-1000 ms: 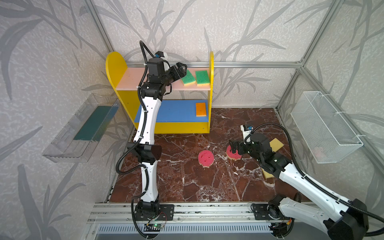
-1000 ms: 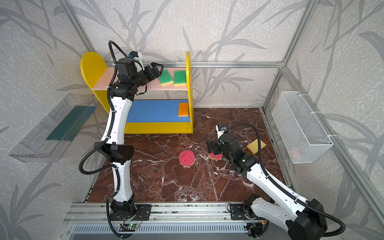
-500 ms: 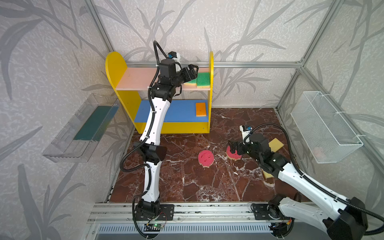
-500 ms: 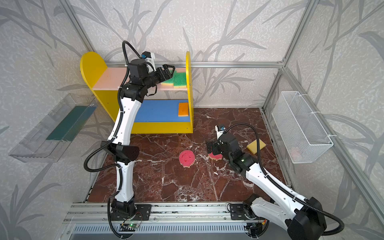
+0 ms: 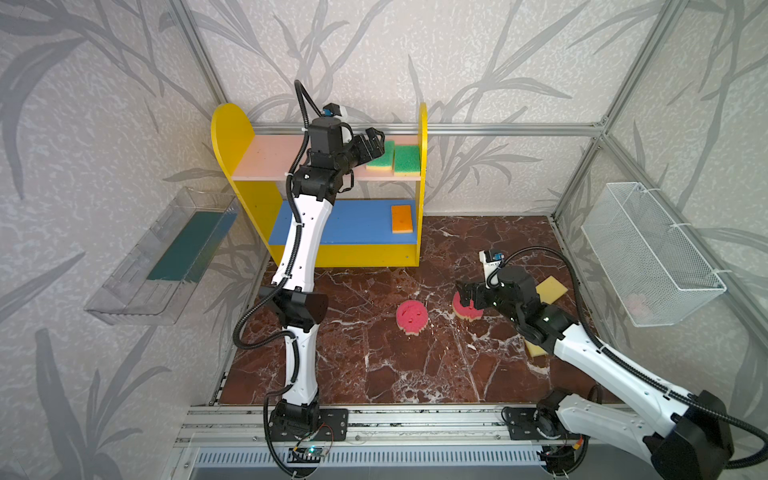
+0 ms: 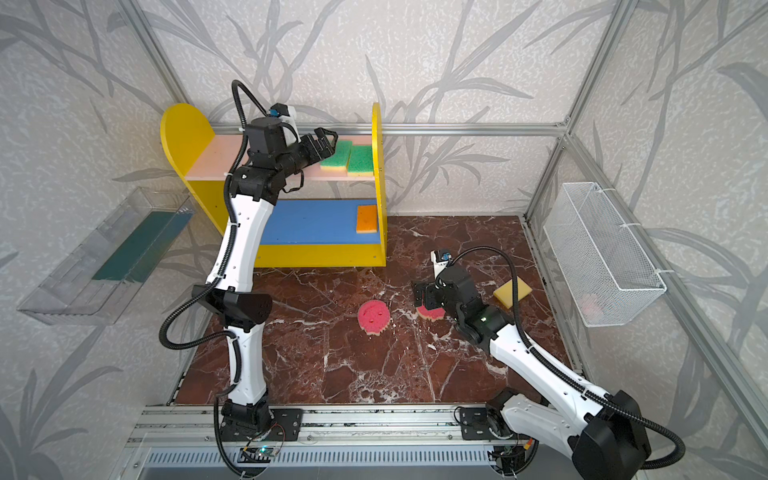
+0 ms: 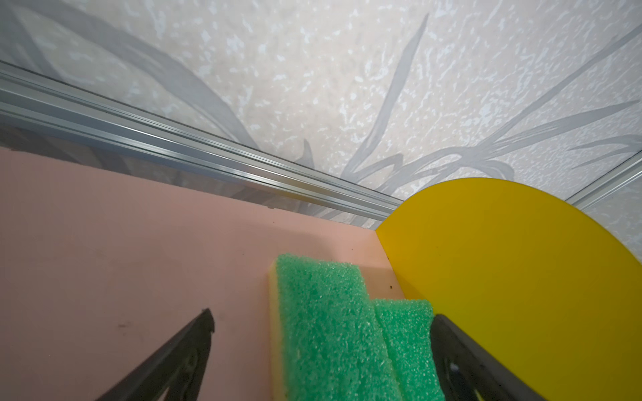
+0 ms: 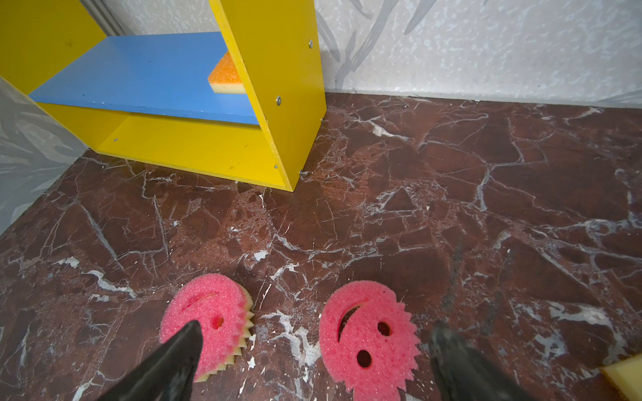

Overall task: Place and organize the cleaning sponges onto the shelf
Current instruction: 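Push the two green sponges together with the left gripper fingers, then withdraw the left gripper while the right gripper lowers over a pink smiley sponge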

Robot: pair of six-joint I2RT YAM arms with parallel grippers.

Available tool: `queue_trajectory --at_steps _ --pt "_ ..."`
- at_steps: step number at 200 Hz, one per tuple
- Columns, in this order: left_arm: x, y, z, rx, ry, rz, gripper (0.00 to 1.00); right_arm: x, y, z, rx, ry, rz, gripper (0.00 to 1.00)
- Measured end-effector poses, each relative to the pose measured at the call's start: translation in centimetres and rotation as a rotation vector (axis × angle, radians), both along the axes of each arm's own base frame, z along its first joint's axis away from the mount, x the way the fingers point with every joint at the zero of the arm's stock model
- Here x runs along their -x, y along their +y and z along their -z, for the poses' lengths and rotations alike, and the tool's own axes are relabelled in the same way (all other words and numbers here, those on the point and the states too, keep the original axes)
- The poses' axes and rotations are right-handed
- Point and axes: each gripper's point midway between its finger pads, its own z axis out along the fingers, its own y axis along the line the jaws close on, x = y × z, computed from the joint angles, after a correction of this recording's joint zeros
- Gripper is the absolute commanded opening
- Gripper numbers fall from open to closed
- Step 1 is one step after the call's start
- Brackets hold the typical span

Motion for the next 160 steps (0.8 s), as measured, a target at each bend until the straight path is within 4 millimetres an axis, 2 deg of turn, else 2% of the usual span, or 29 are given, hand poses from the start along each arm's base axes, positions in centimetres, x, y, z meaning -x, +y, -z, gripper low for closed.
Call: queue_trajectory --at_steps 24,49,75,94,110,123,138,139,149,160 --pt "0.9 0.6 0.3 -0.021 0.027 -0.006 0.99 -0.3 -0.8 -0.3 -0.005 0.031 0.036 0.99" --pt "3.3 0.7 0.8 -0.049 0.058 0.007 0.99 -1.1 -2.0 -1.0 -0.016 0.062 0.088 0.98" --pt "7.1 0.6 1.8 -0.068 0.094 0.029 0.91 -1.6 -3.7 0.2 -0.029 0.128 0.148 0.85" --pt "10.9 0.1 2.1 -0.076 0.098 0.057 0.84 -1.8 -4.7 1.7 -0.043 0.186 0.184 0.74" --pt "14.0 -0.7 2.7 -0.084 0.096 0.08 0.77 -1.8 -5.0 3.0 -0.055 0.233 0.199 0.72" --pt "17.0 -1.3 4.0 -0.084 0.105 0.101 0.71 -1.6 -4.4 3.8 -0.066 0.265 0.174 0.68" --pt "20.4 -1.8 6.4 -0.069 0.13 0.127 0.66 -1.3 -3.4 5.1 -0.084 0.317 0.132 0.58" --pt "20.7 -1.8 7.1 -0.075 0.141 0.131 0.66 -1.2 -3.3 5.2 -0.087 0.325 0.126 0.58" --pt "22.4 -1.7 8.6 -0.066 0.157 0.136 0.62 -1.1 -2.3 6.2 -0.094 0.362 0.091 0.54" --pt "24.3 -1.2 11.9 -0.072 0.203 0.13 0.58 -1.0 -1.3 7.6 -0.097 0.409 0.055 0.52"
